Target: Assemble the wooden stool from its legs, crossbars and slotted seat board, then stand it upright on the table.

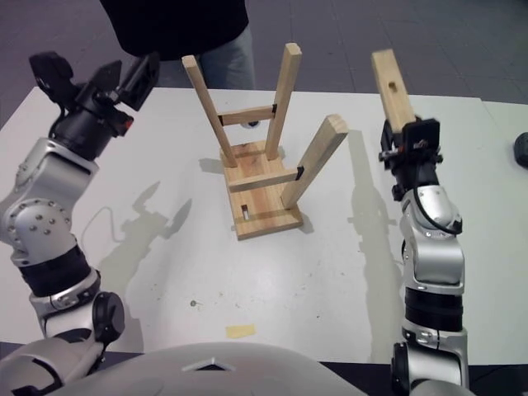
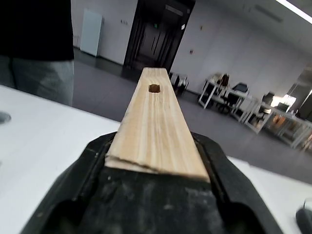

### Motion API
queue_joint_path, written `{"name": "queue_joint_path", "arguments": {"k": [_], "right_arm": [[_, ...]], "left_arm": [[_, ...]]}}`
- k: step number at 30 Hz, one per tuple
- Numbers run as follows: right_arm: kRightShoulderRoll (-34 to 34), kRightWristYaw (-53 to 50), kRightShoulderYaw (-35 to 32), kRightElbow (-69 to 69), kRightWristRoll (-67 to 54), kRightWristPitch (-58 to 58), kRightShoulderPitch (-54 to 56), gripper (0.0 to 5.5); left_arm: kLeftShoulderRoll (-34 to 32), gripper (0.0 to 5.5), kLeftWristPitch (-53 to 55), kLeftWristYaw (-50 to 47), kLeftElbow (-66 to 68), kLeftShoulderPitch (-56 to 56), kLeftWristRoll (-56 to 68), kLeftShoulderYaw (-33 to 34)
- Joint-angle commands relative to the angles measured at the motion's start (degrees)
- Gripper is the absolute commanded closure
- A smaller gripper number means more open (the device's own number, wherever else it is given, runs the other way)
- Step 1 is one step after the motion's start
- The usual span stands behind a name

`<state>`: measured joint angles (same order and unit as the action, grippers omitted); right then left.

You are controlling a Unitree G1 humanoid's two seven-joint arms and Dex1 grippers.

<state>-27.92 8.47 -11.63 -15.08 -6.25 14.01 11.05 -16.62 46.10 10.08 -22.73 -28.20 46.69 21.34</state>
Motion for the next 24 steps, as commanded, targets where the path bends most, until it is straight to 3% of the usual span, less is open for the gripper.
{"name": "queue_joint_path", "arguments": {"k": [1, 7, 13, 24], "right_arm": [[-2.7, 5.0, 2.0, -4.3, 0.8, -6.1, 4.8, 3.44], [-2.1, 7.5, 6.0, -11.8, 3.5, -8.1, 5.2, 3.44], [2.2, 6.4, 9.7, -16.7, 4.3, -8.5, 6.3, 3.44], [9.3, 6.4, 17.7, -18.2, 6.5, -9.2, 5.3, 3.44]], "left_arm": [[-1.9, 0.1, 3.2, -1.1, 0.1, -5.9, 5.9, 1.0], [-2.3, 0.1, 6.6, -0.3, -2.1, -9.6, 15.3, -1.9], [2.1, 0.1, 7.0, -9.3, 3.3, -12.2, 24.0, -2.3], [7.8, 0.1, -0.3, -28.5, 11.4, -16.5, 51.1, -0.9]]}}
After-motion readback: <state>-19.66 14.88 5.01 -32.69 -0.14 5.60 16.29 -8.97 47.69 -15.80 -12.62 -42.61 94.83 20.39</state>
